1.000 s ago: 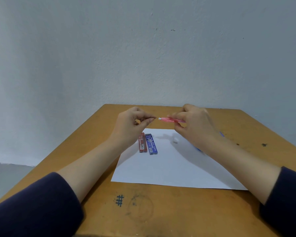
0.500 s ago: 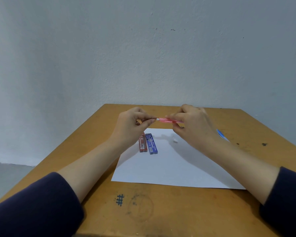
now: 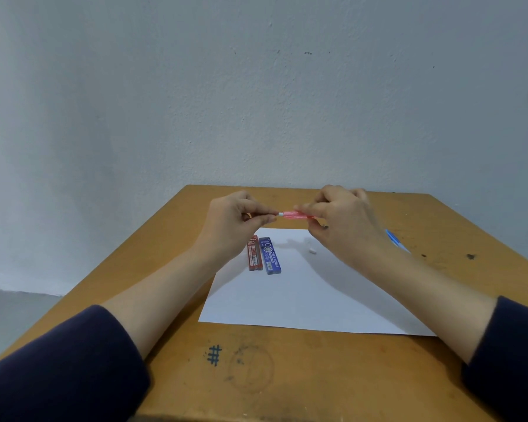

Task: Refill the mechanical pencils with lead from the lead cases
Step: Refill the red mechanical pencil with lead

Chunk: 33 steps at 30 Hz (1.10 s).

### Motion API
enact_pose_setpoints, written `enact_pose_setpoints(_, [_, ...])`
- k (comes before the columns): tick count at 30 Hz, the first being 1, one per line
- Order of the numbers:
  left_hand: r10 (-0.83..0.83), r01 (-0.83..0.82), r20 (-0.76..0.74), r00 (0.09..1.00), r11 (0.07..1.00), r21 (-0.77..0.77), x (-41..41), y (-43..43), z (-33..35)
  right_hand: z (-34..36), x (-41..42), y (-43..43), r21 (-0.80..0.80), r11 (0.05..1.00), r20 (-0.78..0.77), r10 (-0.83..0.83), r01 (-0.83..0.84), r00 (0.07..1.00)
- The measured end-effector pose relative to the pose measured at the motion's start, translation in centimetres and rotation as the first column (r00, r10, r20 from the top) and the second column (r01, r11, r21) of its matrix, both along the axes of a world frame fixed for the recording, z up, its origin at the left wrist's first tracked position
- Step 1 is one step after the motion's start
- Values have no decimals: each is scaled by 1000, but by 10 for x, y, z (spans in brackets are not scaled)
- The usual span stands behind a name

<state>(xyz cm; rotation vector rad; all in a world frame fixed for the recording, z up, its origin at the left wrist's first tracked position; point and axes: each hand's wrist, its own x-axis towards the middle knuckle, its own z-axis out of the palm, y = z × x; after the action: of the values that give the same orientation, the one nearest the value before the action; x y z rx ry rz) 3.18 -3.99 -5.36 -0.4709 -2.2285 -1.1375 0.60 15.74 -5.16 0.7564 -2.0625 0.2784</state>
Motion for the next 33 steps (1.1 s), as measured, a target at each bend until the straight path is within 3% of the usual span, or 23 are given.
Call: enact_pose_setpoints(33, [-21,15,48,999,991,131,6,2,4,5,3,1,1,999,-11,40,-40,999])
